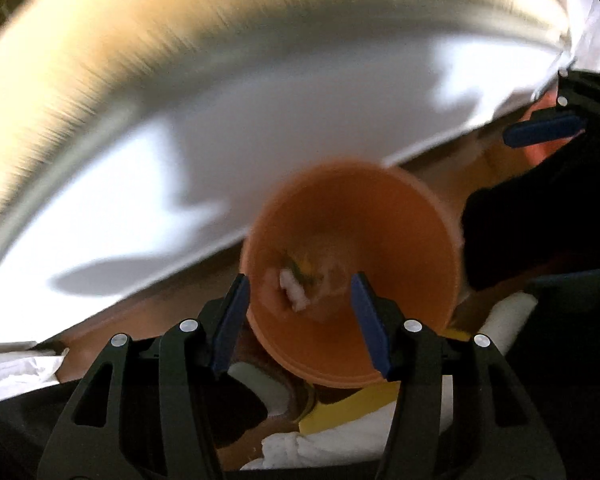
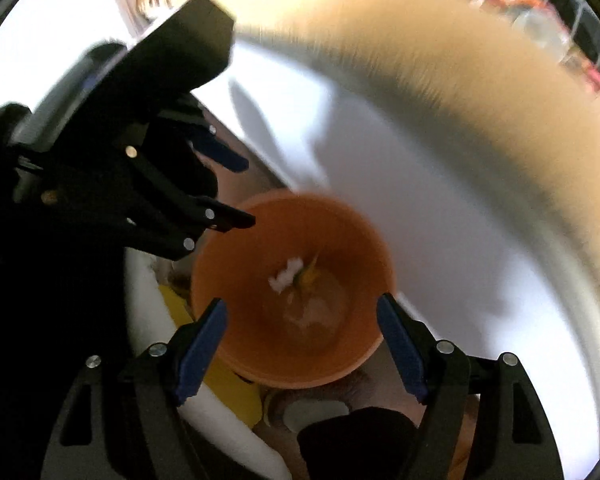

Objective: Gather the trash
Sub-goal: 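Move both tools back over the trash on the bed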

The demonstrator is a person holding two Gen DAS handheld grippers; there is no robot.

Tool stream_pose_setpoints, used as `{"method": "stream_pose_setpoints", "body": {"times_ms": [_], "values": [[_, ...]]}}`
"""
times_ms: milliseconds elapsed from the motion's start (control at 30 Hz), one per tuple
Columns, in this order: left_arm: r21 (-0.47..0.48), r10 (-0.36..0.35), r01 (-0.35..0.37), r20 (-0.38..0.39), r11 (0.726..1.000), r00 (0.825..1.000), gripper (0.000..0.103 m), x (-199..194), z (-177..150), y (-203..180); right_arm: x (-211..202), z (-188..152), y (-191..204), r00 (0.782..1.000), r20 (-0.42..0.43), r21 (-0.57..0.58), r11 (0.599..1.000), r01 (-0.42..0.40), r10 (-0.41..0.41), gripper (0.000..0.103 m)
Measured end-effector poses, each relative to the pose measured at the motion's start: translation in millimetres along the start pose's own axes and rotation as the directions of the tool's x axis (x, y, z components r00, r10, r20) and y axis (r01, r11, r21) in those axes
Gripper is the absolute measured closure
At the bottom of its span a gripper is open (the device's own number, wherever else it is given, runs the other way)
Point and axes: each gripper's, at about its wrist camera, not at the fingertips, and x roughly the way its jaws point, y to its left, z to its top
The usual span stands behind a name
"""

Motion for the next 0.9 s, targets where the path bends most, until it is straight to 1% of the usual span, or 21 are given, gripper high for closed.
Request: {"method": "stream_pose_setpoints", "body": {"times_ms": [67, 100, 167, 233, 300, 367, 433, 467, 500, 533, 567, 667, 700, 767, 900], "values": [[-0.027, 0.011, -0.010, 0.052, 1.000, 0.999, 0.049, -20.3, 6.4, 11.4, -28.7, 10.7, -11.4, 0.997, 0.075, 0.026, 1.000, 0.017, -0.019, 0.025], [-0.045, 0.034, -0.030, 0.089, 0.999, 0.995, 0.047, -35.7, 11.4, 15.7, -41.8, 12.1, -17.2, 0.995, 0.098, 0.036, 0.999, 0.019, -0.023, 0.025], [-0.078, 0.071, -0.060, 0.155, 0.995, 0.985, 0.038, -57.5, 19.3, 28.7, -61.5, 23.3, -31.4, 0.985, 0.172, 0.075, 0.997, 0.018, -0.031, 0.023], [-0.115, 0.095, -0.071, 0.221, 0.991, 0.971, 0.034, -75.3, 28.8, 46.0, -82.9, 35.6, -48.3, 0.967, 0.252, 0.122, 0.992, 0.010, -0.041, 0.019], [-0.167, 0.137, -0.092, 0.283, 0.982, 0.949, 0.032, -89.1, 40.9, 69.1, -95.5, 50.8, -67.5, 0.943, 0.327, 0.173, 0.985, 0.000, -0.058, 0.019], [-0.218, 0.179, -0.110, 0.326, 0.970, 0.928, 0.026, -93.3, 64.0, 90.6, -102.5, 66.2, -81.1, 0.919, 0.385, 0.213, 0.977, -0.001, -0.084, 0.017], [-0.264, 0.217, -0.129, 0.341, 0.956, 0.915, 0.022, -101.1, 93.7, 101.3, -106.5, 81.6, -93.3, 0.890, 0.439, 0.254, 0.967, 0.007, -0.122, 0.015], [-0.289, 0.225, -0.125, 0.345, 0.949, 0.911, 0.022, -100.2, 107.0, 111.1, -108.5, 87.5, -98.6, 0.877, 0.458, 0.275, 0.961, 0.015, -0.145, 0.014], [-0.302, 0.222, -0.116, 0.345, 0.946, 0.912, 0.022, -104.5, 116.3, 118.3, -106.4, 94.6, -108.1, 0.859, 0.483, 0.303, 0.953, 0.019, -0.170, 0.014], [-0.316, 0.216, -0.104, 0.345, 0.943, 0.913, 0.022, -102.7, 125.2, 120.8, -105.3, 105.2, -116.6, 0.846, 0.500, 0.323, 0.946, 0.017, -0.186, 0.014], [-0.329, 0.210, -0.091, 0.348, 0.940, 0.914, 0.022, -102.7, 134.5, 123.0, -105.1, 106.8, -123.0, 0.832, 0.518, 0.344, 0.939, 0.010, -0.199, 0.013], [-0.373, 0.210, -0.070, 0.352, 0.925, 0.912, 0.022, -99.0, 153.6, 134.3, -100.5, 112.6, -138.4, 0.804, 0.564, 0.390, 0.919, -0.057, -0.189, 0.012], [-0.385, 0.214, -0.068, 0.352, 0.921, 0.911, 0.021, -94.9, 161.7, 135.7, -96.3, 111.7, -141.5, 0.802, 0.568, 0.398, 0.915, -0.070, -0.186, 0.012], [-0.401, 0.226, -0.076, 0.342, 0.913, 0.912, 0.021, -88.4, 174.6, 138.6, -88.7, 109.3, -143.9, 0.807, 0.560, 0.408, 0.910, -0.072, -0.187, 0.012], [-0.429, 0.264, -0.116, 0.304, 0.896, 0.915, 0.021, -72.4, 195.4, 151.1, -70.8, 104.9, -148.1, 0.833, 0.525, 0.419, 0.905, -0.071, -0.178, 0.012]]}}
